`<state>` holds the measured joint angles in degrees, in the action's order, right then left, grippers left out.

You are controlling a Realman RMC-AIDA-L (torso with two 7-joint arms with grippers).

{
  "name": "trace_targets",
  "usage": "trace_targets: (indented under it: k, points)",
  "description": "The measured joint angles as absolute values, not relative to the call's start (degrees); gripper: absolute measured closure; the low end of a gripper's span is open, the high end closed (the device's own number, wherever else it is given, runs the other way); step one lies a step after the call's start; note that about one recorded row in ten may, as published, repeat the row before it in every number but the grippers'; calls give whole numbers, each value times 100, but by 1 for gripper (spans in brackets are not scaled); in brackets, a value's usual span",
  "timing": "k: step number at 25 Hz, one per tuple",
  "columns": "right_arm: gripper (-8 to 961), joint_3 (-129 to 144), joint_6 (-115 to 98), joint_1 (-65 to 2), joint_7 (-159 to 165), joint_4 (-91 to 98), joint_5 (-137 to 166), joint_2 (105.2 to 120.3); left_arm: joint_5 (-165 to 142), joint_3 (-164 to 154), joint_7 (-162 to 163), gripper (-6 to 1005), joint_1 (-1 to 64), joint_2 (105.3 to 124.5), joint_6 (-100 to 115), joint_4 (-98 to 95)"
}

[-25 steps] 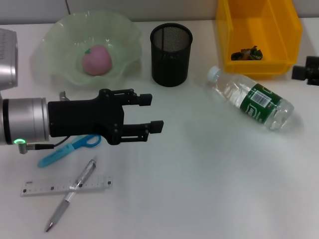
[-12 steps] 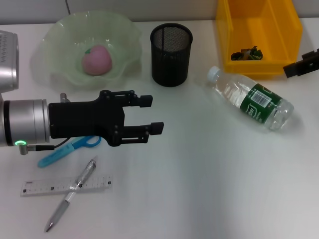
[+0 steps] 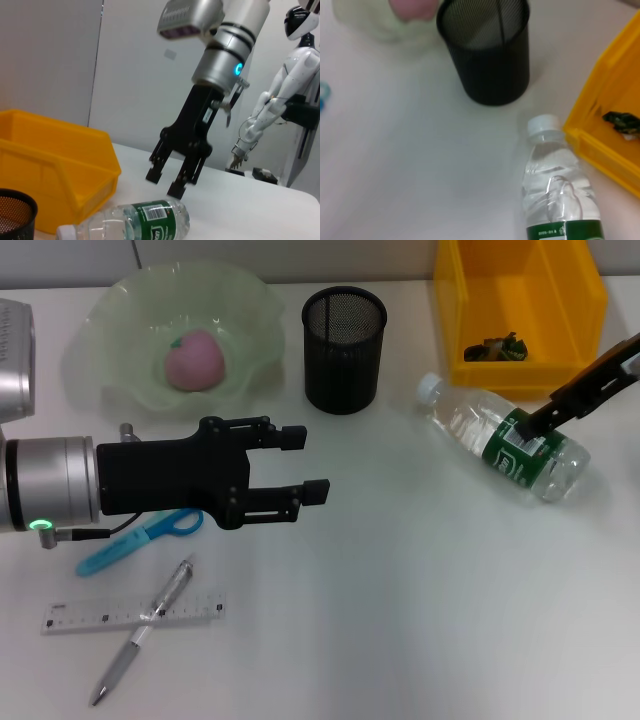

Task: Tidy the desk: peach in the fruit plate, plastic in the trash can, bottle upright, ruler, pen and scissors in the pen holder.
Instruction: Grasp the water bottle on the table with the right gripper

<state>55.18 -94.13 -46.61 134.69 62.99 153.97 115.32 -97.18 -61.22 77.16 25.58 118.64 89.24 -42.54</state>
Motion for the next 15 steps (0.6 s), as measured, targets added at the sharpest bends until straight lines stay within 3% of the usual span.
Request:
trace_targets:
  k: [7, 15]
  points:
    - [223, 6151, -8973, -4822, 13479, 6103, 16007, 11751, -9689, -6132, 7651, 329, 2559, 11871, 8920, -4238]
    - [222, 6331, -8576, -4881, 13478, 5773, 16184, 11819, -9647, -6115, 7628, 330, 2586, 11873, 8920, -4177]
